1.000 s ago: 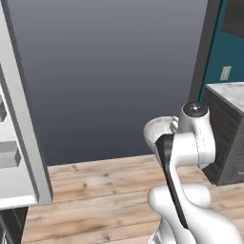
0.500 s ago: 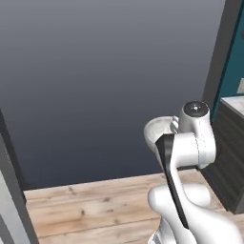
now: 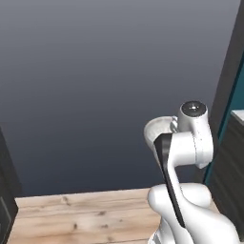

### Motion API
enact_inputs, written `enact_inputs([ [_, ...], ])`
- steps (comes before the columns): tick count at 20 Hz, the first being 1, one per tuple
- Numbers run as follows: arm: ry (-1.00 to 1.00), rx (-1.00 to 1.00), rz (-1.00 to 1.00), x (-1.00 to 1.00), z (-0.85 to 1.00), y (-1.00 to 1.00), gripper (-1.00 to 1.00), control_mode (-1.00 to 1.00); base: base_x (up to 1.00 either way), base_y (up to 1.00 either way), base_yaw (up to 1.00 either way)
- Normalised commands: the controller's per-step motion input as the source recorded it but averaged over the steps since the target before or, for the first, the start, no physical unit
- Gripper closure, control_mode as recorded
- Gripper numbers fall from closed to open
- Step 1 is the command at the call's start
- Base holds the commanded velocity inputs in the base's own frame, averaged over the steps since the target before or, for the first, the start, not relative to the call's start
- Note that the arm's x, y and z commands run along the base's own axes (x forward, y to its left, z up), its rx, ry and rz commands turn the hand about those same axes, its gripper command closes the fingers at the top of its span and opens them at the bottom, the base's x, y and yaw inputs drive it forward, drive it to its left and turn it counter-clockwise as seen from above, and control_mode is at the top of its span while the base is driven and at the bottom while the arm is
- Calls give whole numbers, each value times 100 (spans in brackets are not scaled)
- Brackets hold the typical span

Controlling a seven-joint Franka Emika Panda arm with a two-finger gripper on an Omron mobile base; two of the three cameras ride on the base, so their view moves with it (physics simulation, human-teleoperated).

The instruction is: Place one of the steaks on the plate and the other in the bowl. Then place the bowl in the fridge.

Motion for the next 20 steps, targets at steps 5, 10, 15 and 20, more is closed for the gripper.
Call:
enact_inputs([
  [5,0,0,0,0,0,0,100,100,-25,-77,50],
  [10,0,0,0,0,0,0,100,100,-17,-58,55],
  [15,0,0,0,0,0,0,100,100,-37,-8,50],
  [20,0,0,0,0,0,0,100,100,-55,0,44],
])
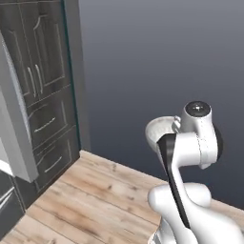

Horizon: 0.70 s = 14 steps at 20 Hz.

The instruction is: Place one of the steaks on the plate and the other in the bowl. Then place the bowl in the fridge.

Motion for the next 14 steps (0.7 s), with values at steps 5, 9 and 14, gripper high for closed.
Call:
enact_inputs([
  [5,0,0,0,0,0,0,100,100,-78,-11,43],
  [9,0,0,0,0,0,0,100,100,-70,-19,59],
  [14,0,0,0,0,0,0,100,100,-39,-14,63],
])
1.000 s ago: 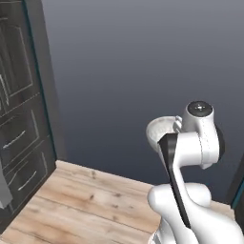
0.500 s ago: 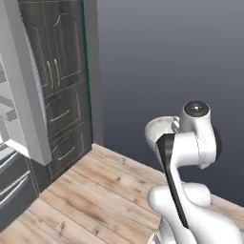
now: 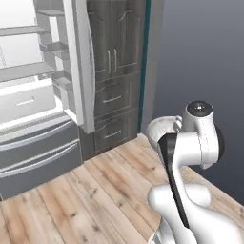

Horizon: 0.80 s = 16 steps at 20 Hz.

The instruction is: Place one of the steaks on the plate and the other in the bowl. Then place the bowl in the fridge.

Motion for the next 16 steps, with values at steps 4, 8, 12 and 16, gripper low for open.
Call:
enact_inputs([
  [4,0,0,0,0,0,0,100,100,-11,5,58],
  [8,0,0,0,0,0,0,100,100,5,41,43],
  [12,0,0,0,0,0,0,100,100,4,54,33],
  [16,0,0,0,0,0,0,100,100,16,73,26],
])
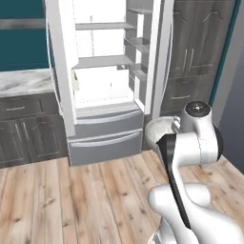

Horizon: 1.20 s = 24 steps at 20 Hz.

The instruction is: Place one of the steaks on the plate and the other in the bowl. Then place the bowl in the fridge.

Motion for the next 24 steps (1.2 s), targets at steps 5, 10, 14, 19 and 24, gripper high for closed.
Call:
enact_inputs([
  [5,0,0,0,0,0,0,100,100,56,31,19],
  [10,0,0,0,0,0,0,100,100,97,-54,14],
  [14,0,0,0,0,0,0,100,100,97,-35,31],
  [19,0,0,0,0,0,0,100,100,58,0,28],
  [24,0,0,0,0,0,0,100,100,25,-12,-6],
])
